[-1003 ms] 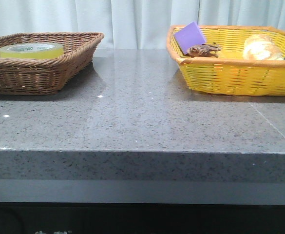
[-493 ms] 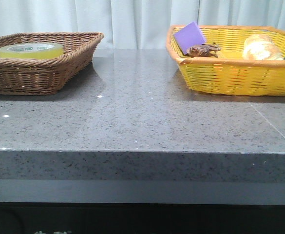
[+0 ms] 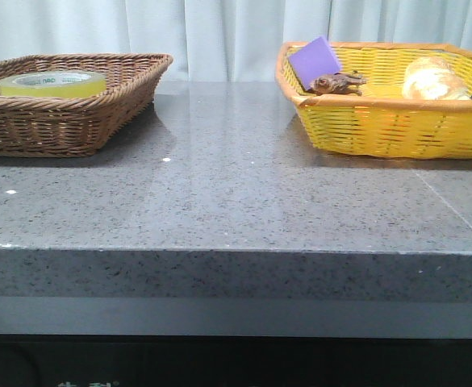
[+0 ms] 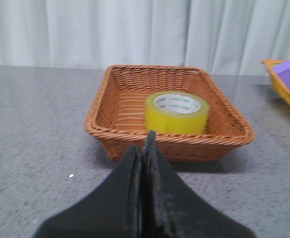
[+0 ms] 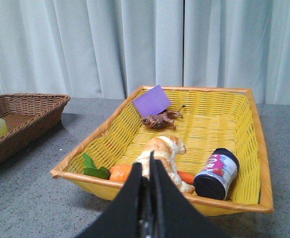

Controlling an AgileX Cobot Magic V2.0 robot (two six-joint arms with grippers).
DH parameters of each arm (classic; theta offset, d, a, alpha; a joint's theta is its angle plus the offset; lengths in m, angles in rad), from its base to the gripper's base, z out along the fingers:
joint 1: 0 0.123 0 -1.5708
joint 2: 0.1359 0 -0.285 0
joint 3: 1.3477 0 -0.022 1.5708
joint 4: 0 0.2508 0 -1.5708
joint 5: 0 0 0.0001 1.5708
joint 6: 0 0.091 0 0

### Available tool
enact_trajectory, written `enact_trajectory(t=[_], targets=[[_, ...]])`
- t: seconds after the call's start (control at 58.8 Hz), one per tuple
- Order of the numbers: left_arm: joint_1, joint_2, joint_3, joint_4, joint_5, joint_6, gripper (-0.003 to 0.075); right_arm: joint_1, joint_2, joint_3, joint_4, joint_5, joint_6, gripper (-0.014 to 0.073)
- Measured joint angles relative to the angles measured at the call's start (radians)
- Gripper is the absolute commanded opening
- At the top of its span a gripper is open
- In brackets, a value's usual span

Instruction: Transfer tape with both arms

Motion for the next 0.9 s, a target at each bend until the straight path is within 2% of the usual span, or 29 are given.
enact_trajectory(t=[0.17, 0.544, 0.901], targets=[[0.060, -0.066, 0.103, 0.000, -0.002, 0.000, -0.0020, 0.000, 0.000, 0.000, 0.000, 0.000, 0.000, -0.0092], [0.062, -0.066, 0.313, 0.000, -0.080, 0.000, -0.0020, 0.000, 0.000, 0.002, 0.000, 0.000, 0.000, -0.0092], [0.062, -0.066, 0.320, 0.000, -0.106, 0.000, -0.0020, 0.000, 0.000, 0.002, 0.000, 0.000, 0.000, -0.0092]])
